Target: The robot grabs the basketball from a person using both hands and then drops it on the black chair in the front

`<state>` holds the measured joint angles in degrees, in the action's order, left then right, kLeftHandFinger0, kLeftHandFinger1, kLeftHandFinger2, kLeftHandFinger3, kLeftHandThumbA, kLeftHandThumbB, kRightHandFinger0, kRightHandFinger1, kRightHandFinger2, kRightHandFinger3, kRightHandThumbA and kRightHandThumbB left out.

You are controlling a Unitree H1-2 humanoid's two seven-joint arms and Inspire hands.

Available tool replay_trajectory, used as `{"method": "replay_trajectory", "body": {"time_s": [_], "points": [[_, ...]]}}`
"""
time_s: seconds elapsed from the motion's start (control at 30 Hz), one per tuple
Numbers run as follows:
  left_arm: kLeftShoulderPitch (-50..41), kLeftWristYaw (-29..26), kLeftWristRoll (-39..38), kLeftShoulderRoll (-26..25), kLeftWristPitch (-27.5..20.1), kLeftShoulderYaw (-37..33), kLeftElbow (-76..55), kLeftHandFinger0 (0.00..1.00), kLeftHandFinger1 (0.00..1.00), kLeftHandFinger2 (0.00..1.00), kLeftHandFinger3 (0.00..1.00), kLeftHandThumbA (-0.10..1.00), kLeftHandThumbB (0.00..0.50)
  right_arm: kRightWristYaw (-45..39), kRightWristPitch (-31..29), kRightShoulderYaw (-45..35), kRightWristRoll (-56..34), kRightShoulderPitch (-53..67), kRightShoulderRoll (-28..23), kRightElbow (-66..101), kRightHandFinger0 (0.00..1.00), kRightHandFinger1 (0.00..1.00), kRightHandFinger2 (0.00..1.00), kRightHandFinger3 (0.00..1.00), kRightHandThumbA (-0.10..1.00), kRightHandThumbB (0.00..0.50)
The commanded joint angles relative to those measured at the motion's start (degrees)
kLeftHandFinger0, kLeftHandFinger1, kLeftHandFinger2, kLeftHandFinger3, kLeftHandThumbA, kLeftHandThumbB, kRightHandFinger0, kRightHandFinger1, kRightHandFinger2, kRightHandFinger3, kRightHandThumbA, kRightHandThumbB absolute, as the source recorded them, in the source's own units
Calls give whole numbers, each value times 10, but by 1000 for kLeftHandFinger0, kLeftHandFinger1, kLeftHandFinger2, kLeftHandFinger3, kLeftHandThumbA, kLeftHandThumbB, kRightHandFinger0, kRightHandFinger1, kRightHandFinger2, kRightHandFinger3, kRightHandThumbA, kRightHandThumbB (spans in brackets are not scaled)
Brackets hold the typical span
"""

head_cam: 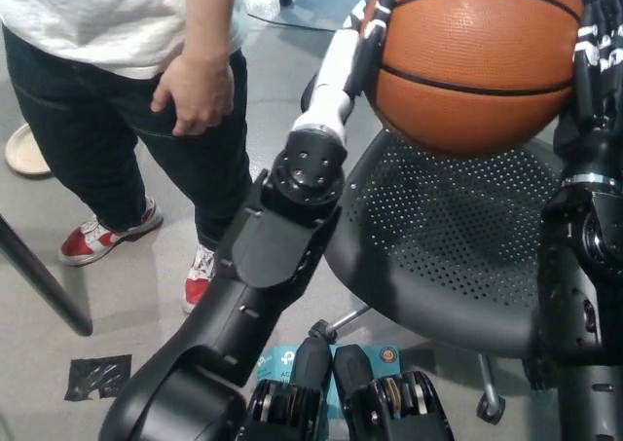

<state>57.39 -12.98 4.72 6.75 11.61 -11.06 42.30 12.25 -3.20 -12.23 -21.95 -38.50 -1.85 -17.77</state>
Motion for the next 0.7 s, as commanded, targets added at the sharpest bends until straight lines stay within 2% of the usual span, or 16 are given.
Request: {"method": "replay_trajectory", "body": {"time_s": [0.0, 0.03, 0.17, 0.3, 0.4, 0.5, 0.57, 0.6, 0.67], "points": [[74, 25, 10, 79, -54, -19, 42, 1000, 1000, 1000, 1000, 1000, 221, -67, 16, 23, -34, -54, 25, 7, 1000, 1000, 1000, 1000, 1000, 164], [83, 29, 8, 81, -65, -17, 63, 1000, 1000, 1000, 1000, 1000, 223, -70, 12, 18, -39, -56, 23, -4, 1000, 1000, 1000, 1000, 1000, 155], [127, 37, 5, 93, -100, -7, 157, 1000, 1000, 1000, 1000, 1000, 223, -95, 14, -2, -70, -65, 9, -38, 1000, 1000, 1000, 1000, 1000, 194], [155, 40, 6, 98, -122, -4, 217, 1000, 1000, 1000, 1000, 1000, 219, -93, 12, -13, -82, -70, 5, -57, 1000, 1000, 1000, 1000, 1000, 191], [176, 50, 14, 98, -127, -10, 257, 1000, 1000, 1000, 1000, 1000, 207, -84, 20, -21, -83, -77, -3, -81, 1000, 1000, 1000, 1000, 1000, 204], [190, 68, 23, 92, -115, -23, 281, 1000, 1000, 1000, 1000, 1000, 202, -99, 23, -14, -76, -78, -17, -100, 1000, 1000, 1000, 1000, 1000, 190], [197, 70, 20, 90, -108, -24, 294, 1000, 1000, 1000, 1000, 1000, 191, -87, 52, 12, -36, -76, -39, -103, 1000, 1000, 1000, 1000, 1000, 225], [198, 72, 20, 88, -104, -24, 298, 1000, 1000, 1000, 1000, 1000, 210, -80, 55, 18, -24, -75, -46, -104, 1000, 1000, 1000, 1000, 1000, 200], [200, 76, 18, 81, -93, -23, 300, 1000, 1000, 1000, 1000, 1000, 208, -53, 54, 36, 16, -79, -65, -120, 1000, 1000, 1000, 1000, 1000, 206]]}}
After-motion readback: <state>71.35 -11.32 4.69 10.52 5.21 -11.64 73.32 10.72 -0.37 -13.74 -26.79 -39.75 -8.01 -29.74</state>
